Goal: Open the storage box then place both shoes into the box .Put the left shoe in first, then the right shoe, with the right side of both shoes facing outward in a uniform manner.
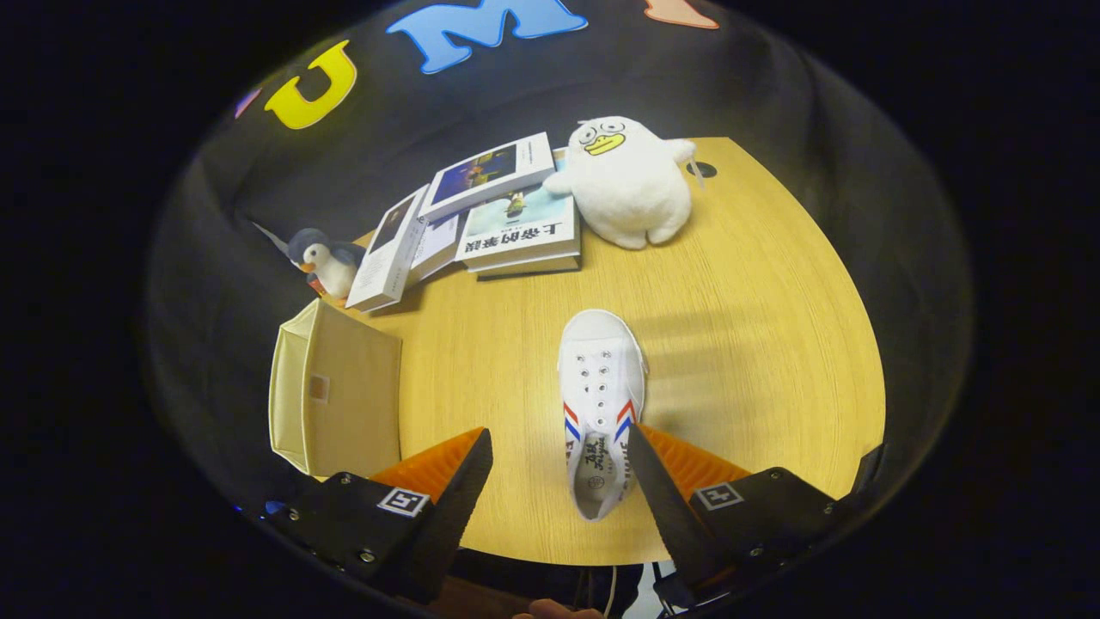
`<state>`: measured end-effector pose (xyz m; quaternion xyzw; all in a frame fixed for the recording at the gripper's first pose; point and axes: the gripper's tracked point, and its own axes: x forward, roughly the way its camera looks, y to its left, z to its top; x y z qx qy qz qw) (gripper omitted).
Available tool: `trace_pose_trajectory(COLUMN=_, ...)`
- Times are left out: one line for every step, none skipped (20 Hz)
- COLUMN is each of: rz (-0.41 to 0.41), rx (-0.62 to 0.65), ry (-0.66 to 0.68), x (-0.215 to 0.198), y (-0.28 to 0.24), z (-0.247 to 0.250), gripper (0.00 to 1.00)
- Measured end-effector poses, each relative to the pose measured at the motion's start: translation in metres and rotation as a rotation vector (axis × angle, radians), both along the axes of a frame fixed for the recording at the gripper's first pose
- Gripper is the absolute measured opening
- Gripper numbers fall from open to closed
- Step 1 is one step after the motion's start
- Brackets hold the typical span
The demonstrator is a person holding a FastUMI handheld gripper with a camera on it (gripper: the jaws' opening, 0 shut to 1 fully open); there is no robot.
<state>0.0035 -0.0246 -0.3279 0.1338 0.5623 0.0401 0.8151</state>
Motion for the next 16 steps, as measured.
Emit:
trace_pose_trajectory(rz=0.005, rx=-0.010, ry=0.022, x=-0.003, y=-0.003, z=-0.007, gripper=0.96)
trace_pose_trajectory(rz=0.010, rx=-0.022, ry=0.044, x=-0.007, y=-0.007, z=-0.014, gripper=0.96)
trace_pose_trajectory(rz=0.014, rx=-0.032, ry=0.070, x=-0.011, y=-0.011, z=-0.020, gripper=0.96)
trace_pose_trajectory(rz=0.020, rx=-0.038, ry=0.091, x=-0.012, y=-0.013, z=-0.026, gripper=0.96)
trace_pose_trajectory(rz=0.022, rx=-0.047, ry=0.111, x=-0.014, y=-0.016, z=-0.032, gripper=0.96)
trace_pose_trajectory(rz=0.022, rx=-0.054, ry=0.134, x=-0.015, y=-0.018, z=-0.039, gripper=0.95)
trace_pose_trajectory(rz=0.024, rx=-0.057, ry=0.152, x=-0.015, y=-0.020, z=-0.044, gripper=0.93)
trace_pose_trajectory(rz=0.027, rx=-0.062, ry=0.165, x=-0.014, y=-0.021, z=-0.050, gripper=0.93)
trace_pose_trajectory(rz=0.030, rx=-0.070, ry=0.175, x=-0.013, y=-0.023, z=-0.055, gripper=0.90)
trace_pose_trajectory(rz=0.037, rx=-0.086, ry=0.190, x=-0.014, y=-0.025, z=-0.061, gripper=0.90)
trace_pose_trajectory(rz=0.041, rx=-0.105, ry=0.206, x=-0.015, y=-0.027, z=-0.068, gripper=0.86)
trace_pose_trajectory(rz=0.045, rx=-0.122, ry=0.225, x=-0.018, y=-0.028, z=-0.073, gripper=0.82)
trace_pose_trajectory(rz=0.053, rx=-0.131, ry=0.240, x=-0.020, y=-0.027, z=-0.077, gripper=0.81)
trace_pose_trajectory(rz=0.065, rx=-0.150, ry=0.253, x=-0.023, y=-0.028, z=-0.083, gripper=0.81)
trace_pose_trajectory(rz=0.089, rx=-0.168, ry=0.265, x=-0.026, y=-0.027, z=-0.088, gripper=0.81)
trace_pose_trajectory(rz=0.111, rx=-0.177, ry=0.267, x=-0.026, y=-0.025, z=-0.091, gripper=0.81)
